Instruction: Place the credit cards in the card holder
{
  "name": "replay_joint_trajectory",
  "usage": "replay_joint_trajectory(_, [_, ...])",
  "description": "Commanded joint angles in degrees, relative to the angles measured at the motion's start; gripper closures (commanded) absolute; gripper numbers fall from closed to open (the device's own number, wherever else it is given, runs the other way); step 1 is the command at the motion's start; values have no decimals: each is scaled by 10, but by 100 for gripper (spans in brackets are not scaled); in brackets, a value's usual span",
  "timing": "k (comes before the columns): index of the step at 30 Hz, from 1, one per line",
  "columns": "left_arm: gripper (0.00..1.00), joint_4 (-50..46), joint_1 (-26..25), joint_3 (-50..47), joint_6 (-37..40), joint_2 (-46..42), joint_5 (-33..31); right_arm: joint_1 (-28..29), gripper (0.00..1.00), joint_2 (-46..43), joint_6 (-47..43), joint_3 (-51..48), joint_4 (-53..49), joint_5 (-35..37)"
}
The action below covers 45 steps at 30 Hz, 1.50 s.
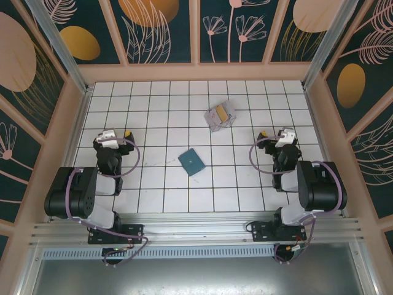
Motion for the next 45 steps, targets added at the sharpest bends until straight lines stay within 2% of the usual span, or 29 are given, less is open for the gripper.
replay_joint_trajectory(1, [1, 2, 2, 10, 1, 0, 10, -3, 1, 3, -10, 9, 6, -9])
replay_joint_trajectory(25, [1, 1, 2, 10, 1, 0, 11, -3, 1, 2, -10, 9, 4, -9])
replay_joint_trajectory(28, [1, -6, 2, 13, 1, -5, 8, 4, 1, -13, -11, 8, -3, 8])
replay_joint_trajectory(30, [1, -50, 2, 26, -1, -26, 7, 11, 1, -54, -12, 19, -57, 24])
replay_joint_trajectory(33, [1, -177, 2, 64, -26, -77, -20, 7, 1, -126, 41, 69, -221, 56])
replay_joint_trajectory(36, [1, -311, 2, 114, -78, -119, -52, 0, 1, -181, 74, 107, -340, 37])
replay_joint_trajectory(38, [1, -339, 2, 125, -86, -135, -31, 0, 1, -217, 86, 109, -361, 24])
replay_joint_trajectory(42, [1, -402, 2, 154, -123, -156, 37, 1, 1, -258, 119, 150, -446, -54])
replay_joint_trajectory(45, [1, -439, 2, 173, -191, -154, 78, 32, 1, -258, 135, 182, -504, -100])
